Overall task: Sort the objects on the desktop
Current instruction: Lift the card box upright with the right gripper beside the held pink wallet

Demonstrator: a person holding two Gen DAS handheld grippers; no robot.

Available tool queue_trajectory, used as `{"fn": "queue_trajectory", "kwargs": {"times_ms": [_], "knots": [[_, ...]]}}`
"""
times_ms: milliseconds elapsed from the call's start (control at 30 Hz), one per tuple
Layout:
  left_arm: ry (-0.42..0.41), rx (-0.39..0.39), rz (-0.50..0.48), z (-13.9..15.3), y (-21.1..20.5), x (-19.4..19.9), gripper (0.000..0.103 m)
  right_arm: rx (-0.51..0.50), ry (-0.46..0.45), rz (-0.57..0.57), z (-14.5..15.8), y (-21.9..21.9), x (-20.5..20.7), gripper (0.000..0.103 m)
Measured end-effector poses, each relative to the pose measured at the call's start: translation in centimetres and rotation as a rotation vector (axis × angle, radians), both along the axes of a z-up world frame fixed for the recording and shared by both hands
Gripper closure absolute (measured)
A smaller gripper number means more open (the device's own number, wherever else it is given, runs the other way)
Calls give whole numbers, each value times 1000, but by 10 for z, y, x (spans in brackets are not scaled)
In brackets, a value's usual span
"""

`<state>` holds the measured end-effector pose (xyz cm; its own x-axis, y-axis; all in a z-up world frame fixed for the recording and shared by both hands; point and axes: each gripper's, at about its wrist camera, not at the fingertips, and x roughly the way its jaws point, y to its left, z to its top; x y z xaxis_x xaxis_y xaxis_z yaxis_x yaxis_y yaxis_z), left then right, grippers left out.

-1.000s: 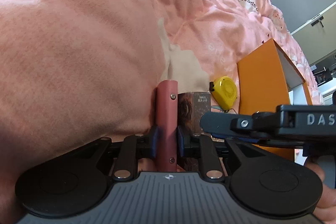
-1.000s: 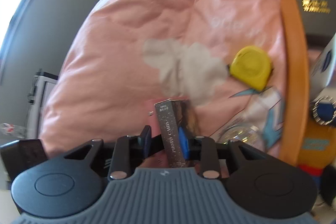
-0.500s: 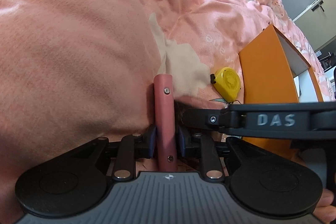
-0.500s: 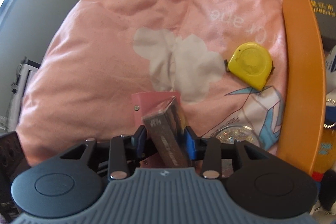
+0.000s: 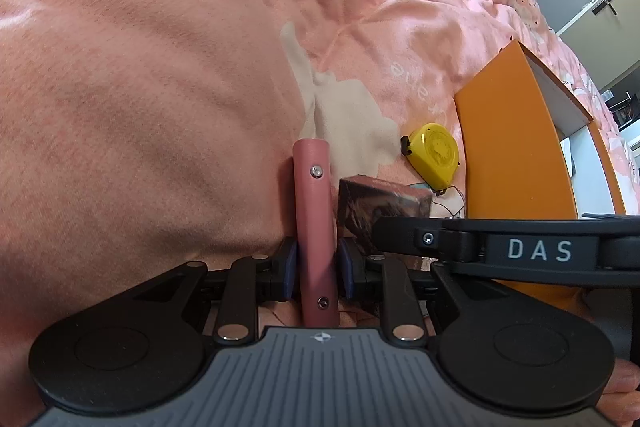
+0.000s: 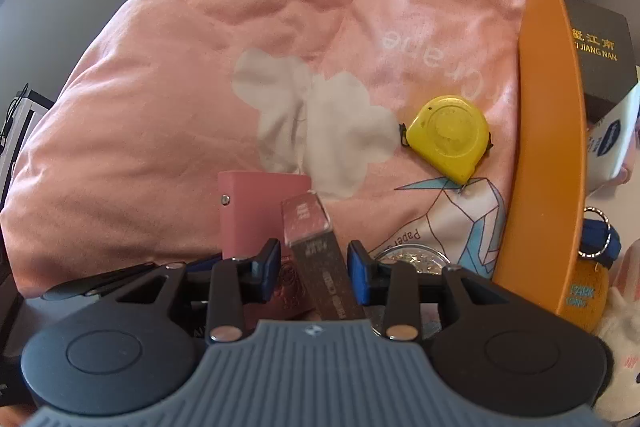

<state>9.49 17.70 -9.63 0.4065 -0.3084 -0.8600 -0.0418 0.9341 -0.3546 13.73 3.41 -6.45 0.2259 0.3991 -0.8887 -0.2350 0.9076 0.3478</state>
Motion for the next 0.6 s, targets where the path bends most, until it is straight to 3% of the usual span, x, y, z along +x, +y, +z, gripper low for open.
{"fn": "queue_trajectory", "kwargs": {"times_ms": [233, 600], "knots": [[8, 49, -12, -3, -6, 1, 79, 1, 9, 18, -1, 0, 0, 68], [-11, 43, 4, 1, -4, -1, 83, 0, -12, 21, -8, 5, 0, 78]]}}
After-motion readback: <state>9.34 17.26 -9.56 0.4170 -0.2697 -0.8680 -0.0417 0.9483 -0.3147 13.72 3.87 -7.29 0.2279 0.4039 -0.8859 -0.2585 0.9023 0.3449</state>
